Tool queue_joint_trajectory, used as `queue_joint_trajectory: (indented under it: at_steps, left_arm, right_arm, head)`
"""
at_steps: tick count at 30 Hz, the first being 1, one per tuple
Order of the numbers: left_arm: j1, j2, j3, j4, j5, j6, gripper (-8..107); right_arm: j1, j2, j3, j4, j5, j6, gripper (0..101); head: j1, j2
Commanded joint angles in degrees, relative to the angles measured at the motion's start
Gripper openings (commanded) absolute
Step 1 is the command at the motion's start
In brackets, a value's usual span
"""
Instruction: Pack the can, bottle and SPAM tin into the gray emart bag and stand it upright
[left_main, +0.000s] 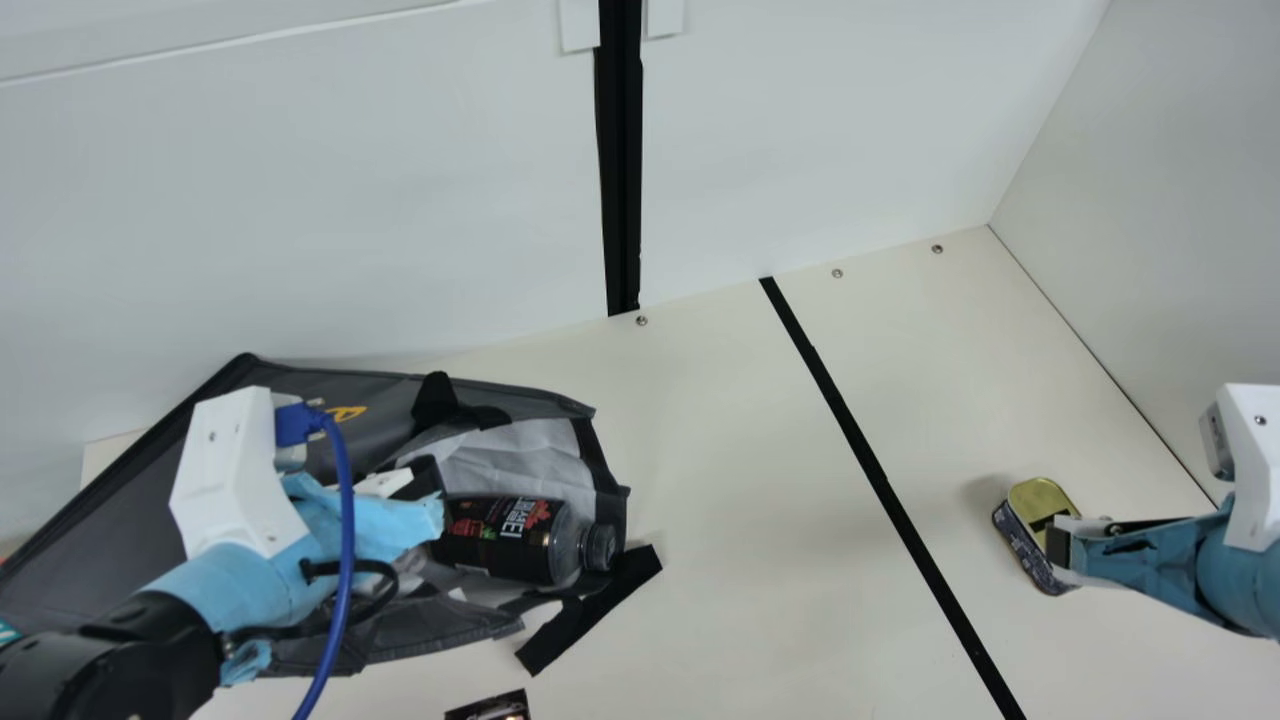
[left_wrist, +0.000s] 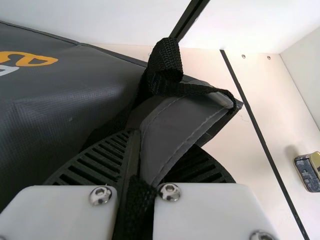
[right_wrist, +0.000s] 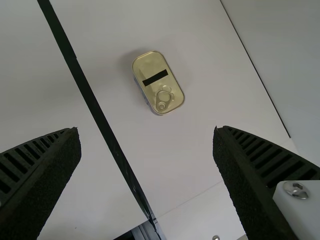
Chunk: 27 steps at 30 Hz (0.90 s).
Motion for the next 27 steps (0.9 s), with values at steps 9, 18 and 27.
queue_joint_trajectory:
  at_steps: [9, 18, 27]
  left_arm:
    - [0.00, 0.00, 0.00, 0.00, 0.00, 0.00, -8]
    - [0.00, 0.00, 0.00, 0.00, 0.00, 0.00, -8]
    - [0.00, 0.00, 0.00, 0.00, 0.00, 0.00, -8]
  right_arm:
    - [-3.76, 4.73, -0.30, 2.56, -0.73, -9.03, 95]
    - [-5.93, 10.04, -0.36, 4.37, -2.81, -16.18, 95]
    - [-6.69, 15.45, -0.99, 5.76, -4.72, -22.05, 95]
  head:
    - [-1.30, -0.14]
    - [-1.30, -0.14]
    - [-1.30, -0.14]
